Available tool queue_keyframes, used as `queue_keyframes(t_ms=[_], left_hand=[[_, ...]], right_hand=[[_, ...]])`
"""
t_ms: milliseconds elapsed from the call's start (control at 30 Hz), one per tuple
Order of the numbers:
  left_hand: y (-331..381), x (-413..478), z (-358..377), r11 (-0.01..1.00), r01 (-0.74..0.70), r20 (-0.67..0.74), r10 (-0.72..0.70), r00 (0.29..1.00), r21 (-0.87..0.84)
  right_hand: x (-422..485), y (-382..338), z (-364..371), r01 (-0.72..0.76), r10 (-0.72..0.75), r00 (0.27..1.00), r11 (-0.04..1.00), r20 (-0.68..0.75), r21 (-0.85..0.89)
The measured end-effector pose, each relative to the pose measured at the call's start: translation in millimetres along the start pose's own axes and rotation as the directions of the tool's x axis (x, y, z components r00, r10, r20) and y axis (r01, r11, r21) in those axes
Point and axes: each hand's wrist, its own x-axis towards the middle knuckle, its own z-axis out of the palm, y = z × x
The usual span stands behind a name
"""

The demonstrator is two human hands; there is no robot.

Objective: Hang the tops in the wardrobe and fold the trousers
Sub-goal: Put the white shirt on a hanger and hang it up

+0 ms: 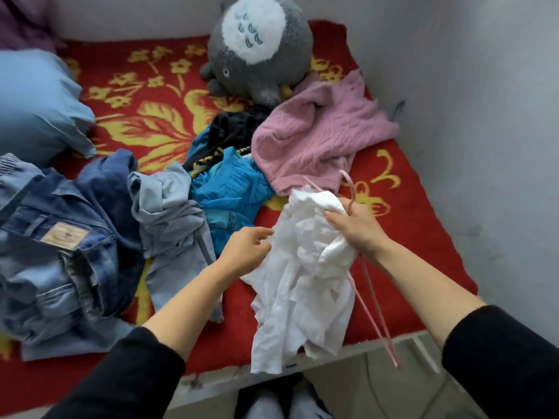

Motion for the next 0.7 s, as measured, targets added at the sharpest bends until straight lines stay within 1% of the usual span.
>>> queue_keyframes(t_ms=[33, 67, 100, 167, 233, 300, 367, 433, 500, 533, 600, 700], left_hand=[[12, 4, -2, 1.0, -0.005, -0.095, 0.006, 0.995, 0.01], [26, 6, -3, 1.0, -0.031, -0.159, 0.031, 0.987, 0.002], [40, 8, -3, 0.998, -0.06, -0.192, 0.057, 0.98, -0.009], [66, 10, -3, 0.994, -0.109, -0.21, 0.106, 0.972, -0.005], [88, 10, -1, 0.99, -0.144, -0.203, 0.139, 0.969, -0.007], [109, 5, -3, 0.972, -0.235, -0.2, 0.233, 0.952, 0.012], [131, -2, -8, 0.942, -0.336, -0.212, 0.331, 0.919, 0.015], [153, -13, -18, 0.918, -0.396, -0.238, 0.384, 0.892, -0.005], [167, -20, -35, 0.917, -0.399, -0.299, 0.385, 0.873, 0.014], [172, -23, -47, 0.911, -0.41, -0.358, 0.398, 0.844, 0.047], [176, -30, -76, 0.888, -0.425, -0.454, 0.455, 0.766, 0.174], [180, -41, -120, 0.848, -0.433, -0.548, 0.528, 0.648, 0.305]], right_hand=[[-6, -15, -12, 0.053, -0.053, 0.999, 0.998, 0.009, -0.036], [-11, -30, -23, 0.094, -0.093, 0.995, 0.992, 0.02, -0.078], [-17, -46, -34, 0.125, -0.121, 0.992, 0.986, 0.039, -0.11], [-30, -78, -57, 0.168, -0.159, 0.984, 0.978, 0.074, -0.123], [-45, -109, -78, 0.215, -0.204, 0.973, 0.971, 0.109, -0.101], [-60, -140, -99, 0.242, -0.227, 0.962, 0.966, 0.149, -0.091], [-75, -167, -115, 0.281, -0.261, 0.951, 0.953, 0.166, -0.111], [-87, -192, -129, 0.337, -0.322, 0.937, 0.935, 0.138, -0.108], [-97, -213, -143, 0.388, -0.381, 0.921, 0.915, 0.075, -0.113], [-101, -222, -150, 0.404, -0.403, 0.915, 0.908, 0.03, -0.114], [-105, -235, -164, 0.422, -0.427, 0.903, 0.902, -0.042, -0.091], [-109, -248, -178, 0.465, -0.47, 0.878, 0.883, -0.091, -0.066]])
